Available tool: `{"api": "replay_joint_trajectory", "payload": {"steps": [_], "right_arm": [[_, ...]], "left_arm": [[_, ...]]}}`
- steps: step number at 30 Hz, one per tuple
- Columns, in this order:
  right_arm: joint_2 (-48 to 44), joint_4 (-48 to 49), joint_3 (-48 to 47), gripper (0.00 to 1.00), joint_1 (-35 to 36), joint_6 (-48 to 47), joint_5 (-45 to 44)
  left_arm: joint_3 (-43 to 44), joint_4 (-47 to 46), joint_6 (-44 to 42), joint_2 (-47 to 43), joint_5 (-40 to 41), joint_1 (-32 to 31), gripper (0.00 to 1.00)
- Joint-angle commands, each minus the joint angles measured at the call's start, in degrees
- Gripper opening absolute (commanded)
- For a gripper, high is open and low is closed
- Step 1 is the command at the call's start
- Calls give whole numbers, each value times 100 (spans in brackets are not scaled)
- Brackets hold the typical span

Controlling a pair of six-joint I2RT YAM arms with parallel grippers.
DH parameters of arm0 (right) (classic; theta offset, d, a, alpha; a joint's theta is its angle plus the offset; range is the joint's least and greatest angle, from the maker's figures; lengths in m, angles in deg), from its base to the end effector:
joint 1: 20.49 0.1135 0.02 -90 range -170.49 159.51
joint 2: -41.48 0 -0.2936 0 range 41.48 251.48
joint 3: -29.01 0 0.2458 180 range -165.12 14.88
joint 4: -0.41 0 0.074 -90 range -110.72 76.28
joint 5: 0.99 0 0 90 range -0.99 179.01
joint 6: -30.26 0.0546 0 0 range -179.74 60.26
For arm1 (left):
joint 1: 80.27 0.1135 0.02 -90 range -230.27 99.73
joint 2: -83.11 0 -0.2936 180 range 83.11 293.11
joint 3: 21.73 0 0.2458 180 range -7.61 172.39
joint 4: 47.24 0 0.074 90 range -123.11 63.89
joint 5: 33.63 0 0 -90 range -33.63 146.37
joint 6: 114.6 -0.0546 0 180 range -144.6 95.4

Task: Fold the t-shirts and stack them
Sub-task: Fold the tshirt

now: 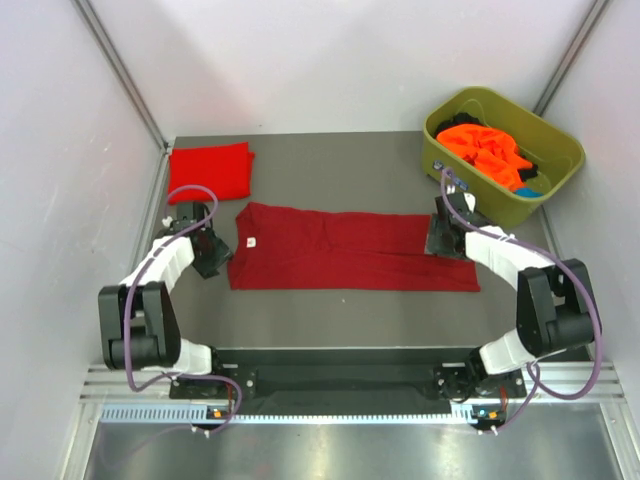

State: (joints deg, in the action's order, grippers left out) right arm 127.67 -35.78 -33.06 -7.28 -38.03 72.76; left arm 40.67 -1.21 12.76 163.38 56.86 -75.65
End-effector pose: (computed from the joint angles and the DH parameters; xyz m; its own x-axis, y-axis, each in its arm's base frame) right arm 0.2833 0.0508 0.1962 -0.8170 0.1730 -0.5501 0.2344 0.9712 -0.0426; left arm 0.2600 0.0215 0.2120 -0.6603 -0.6621 -0.3543 -0.6102 0.7481 -0.2609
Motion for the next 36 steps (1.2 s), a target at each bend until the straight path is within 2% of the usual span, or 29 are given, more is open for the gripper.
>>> {"api": "replay_joint_trajectory", "payload": {"steps": [1, 8, 12, 13, 15, 18, 21, 22, 26, 31, 32, 33, 36], "right_arm": [[-340, -192, -619, 61, -64, -79, -19], [-112, -63, -927, 61, -56, 17, 227], [-7, 797, -988, 61, 225, -253, 1385], [220, 896, -1093, 61, 408, -386, 1605], [546, 1168, -1462, 61, 559, -702, 2638], [1327, 1319, -1989, 61, 858, -1010, 3127], [1820, 1021, -2596, 61, 1069, -1108, 2690], [1918, 794, -2728, 61, 1087, -1091, 2602], [2068, 467, -2984, 61, 1026, -836, 1662], [2191, 519, -3106, 63, 955, -1247, 1414], [2217, 545, -3151, 63, 955, -1553, 1527], [2270, 545, -3194, 63, 955, -1774, 1615], [2122, 502, -3125, 63, 938, -2784, 2160]], "left_arm": [[15, -228, 25, 375, 240, 127, 53], [147, -325, -62, 586, 320, 135, 49], [113, -509, -133, 718, 154, 135, 44], [104, -570, -168, 744, 83, 135, 43], [43, -667, -133, 814, -22, 127, 40], [7, -817, -107, 946, -304, 135, 35], [77, -870, -150, 1113, -392, 127, 29], [103, -870, -194, 1157, -401, 127, 20], [182, -861, -203, 1333, -234, 144, 0], [525, -537, -107, 1492, 257, 135, 2], [673, -431, -115, 1465, 485, 135, 16], [753, -282, -115, 1404, 626, 135, 25], [1112, 25, -238, 1027, 1031, 118, 39]]}}
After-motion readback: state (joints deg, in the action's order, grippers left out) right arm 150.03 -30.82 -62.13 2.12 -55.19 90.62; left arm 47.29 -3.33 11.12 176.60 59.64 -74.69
